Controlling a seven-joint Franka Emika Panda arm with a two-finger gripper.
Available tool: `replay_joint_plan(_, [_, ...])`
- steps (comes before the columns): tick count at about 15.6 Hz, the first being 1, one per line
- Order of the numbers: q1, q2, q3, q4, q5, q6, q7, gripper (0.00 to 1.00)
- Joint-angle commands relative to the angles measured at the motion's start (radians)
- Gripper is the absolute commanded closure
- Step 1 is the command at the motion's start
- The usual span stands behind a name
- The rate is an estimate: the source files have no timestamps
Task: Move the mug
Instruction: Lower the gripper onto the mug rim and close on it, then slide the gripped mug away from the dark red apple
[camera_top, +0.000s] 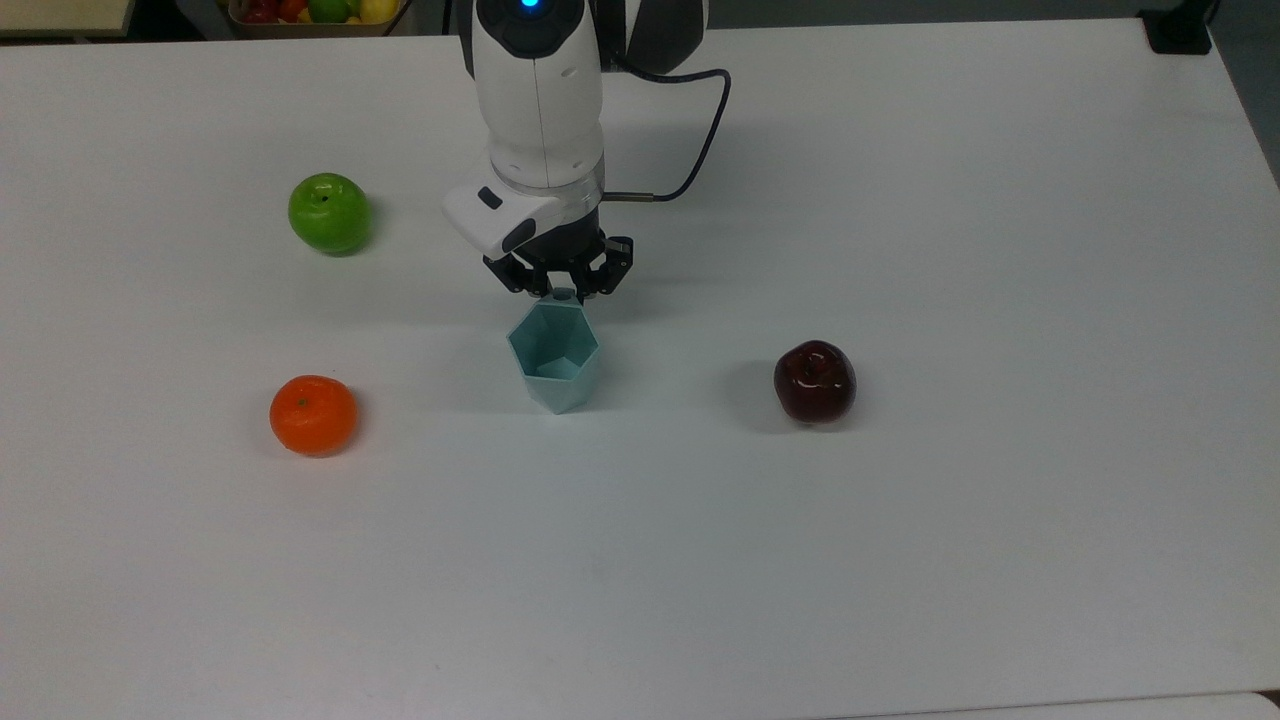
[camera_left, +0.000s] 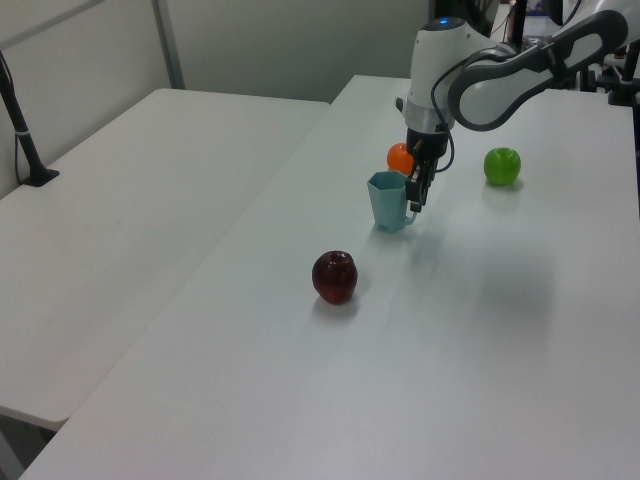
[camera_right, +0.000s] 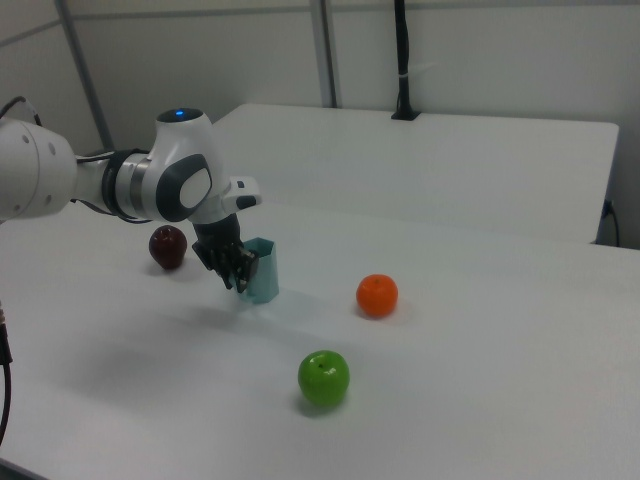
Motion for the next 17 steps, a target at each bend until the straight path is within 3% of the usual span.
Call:
replay_joint_plan(1, [0.012, -0.016, -0.006, -0.027, -0.023, 0.029, 0.03, 0.82])
replay_joint_plan(5, [0.012, -0.027, -0.006, -0.028, -0.022, 0.026, 0.032, 0.92])
replay_joint_plan(11, [0.011, -0.12, -0.006, -0.097, -0.022, 0.015, 0.061, 0.96])
replay_joint_plan(17, [0.002, -0.295, -0.006, -0.246, -0.022, -0.075, 0.06, 0.98])
